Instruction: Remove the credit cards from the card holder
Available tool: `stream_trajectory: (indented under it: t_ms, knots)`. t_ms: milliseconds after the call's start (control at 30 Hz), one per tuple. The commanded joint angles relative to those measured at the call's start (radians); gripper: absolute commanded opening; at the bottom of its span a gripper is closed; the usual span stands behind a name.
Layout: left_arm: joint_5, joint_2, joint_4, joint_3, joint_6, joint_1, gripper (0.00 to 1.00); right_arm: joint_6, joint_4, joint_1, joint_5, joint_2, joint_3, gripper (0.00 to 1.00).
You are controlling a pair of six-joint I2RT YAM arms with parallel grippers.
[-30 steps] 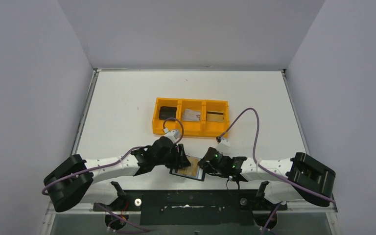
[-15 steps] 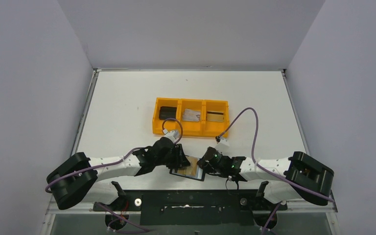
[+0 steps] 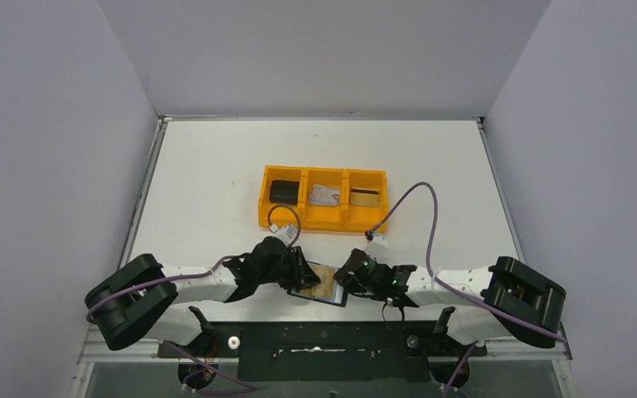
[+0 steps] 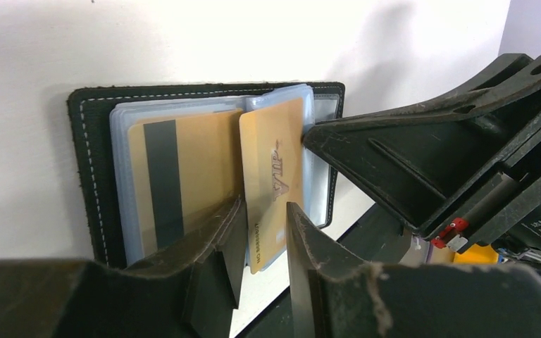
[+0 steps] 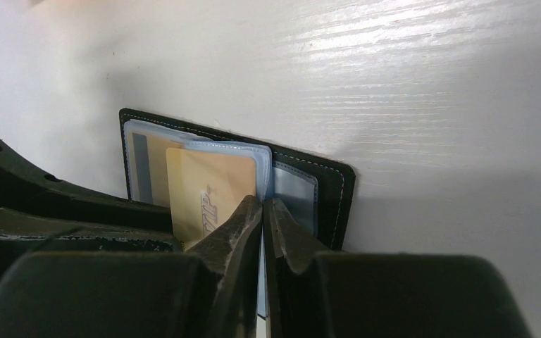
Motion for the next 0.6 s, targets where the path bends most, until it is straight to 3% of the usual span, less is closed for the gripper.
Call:
stream_trajectory:
  t_ms: [0, 267, 567]
  knots:
    - [0.048, 0.023, 0.101, -0.004, -0.001, 0.005, 0.23, -0.013, -0.039, -0.006, 0.003, 0.047, -0.027, 0.05]
    - [-0.017, -0.036, -0.010, 0.016, 0.046, 0.017, 0.00, -0.009, -0.072, -0.007, 0.016, 0.039, -0.019, 0.04]
    - [-0.080, -0.107, -0.147, 0.037, 0.103, 0.032, 0.00, -0.005, -0.088, -0.009, 0.031, 0.022, -0.020, 0.04]
